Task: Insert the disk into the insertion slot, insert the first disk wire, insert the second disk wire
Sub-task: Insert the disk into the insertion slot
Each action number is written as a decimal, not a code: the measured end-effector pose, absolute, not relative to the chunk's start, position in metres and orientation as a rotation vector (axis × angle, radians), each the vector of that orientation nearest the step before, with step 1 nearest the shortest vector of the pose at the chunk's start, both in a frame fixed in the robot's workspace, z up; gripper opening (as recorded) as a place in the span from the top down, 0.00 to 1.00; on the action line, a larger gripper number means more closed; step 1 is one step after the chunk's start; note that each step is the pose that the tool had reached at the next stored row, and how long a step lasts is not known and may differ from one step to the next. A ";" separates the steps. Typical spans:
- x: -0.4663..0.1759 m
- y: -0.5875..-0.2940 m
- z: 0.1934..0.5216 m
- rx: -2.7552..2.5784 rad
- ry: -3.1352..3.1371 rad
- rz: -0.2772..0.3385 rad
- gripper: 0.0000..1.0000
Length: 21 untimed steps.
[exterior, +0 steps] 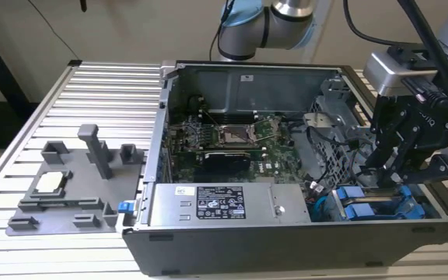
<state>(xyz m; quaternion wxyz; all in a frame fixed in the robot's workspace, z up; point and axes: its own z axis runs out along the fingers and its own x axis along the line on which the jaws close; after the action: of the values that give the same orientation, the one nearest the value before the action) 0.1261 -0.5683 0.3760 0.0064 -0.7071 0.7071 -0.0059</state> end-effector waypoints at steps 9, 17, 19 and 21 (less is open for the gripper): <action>0.126 -0.568 0.376 -2.153 2.118 -0.071 0.60; 0.143 -0.568 0.376 -2.172 2.119 -0.046 0.60; 0.145 -0.566 0.376 -2.174 2.119 -0.044 0.60; 0.146 -0.564 0.376 -2.176 2.117 -0.044 0.60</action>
<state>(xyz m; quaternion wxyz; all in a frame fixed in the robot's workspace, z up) 0.1462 -0.5641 0.3758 0.0526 -0.7156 0.6963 -0.0144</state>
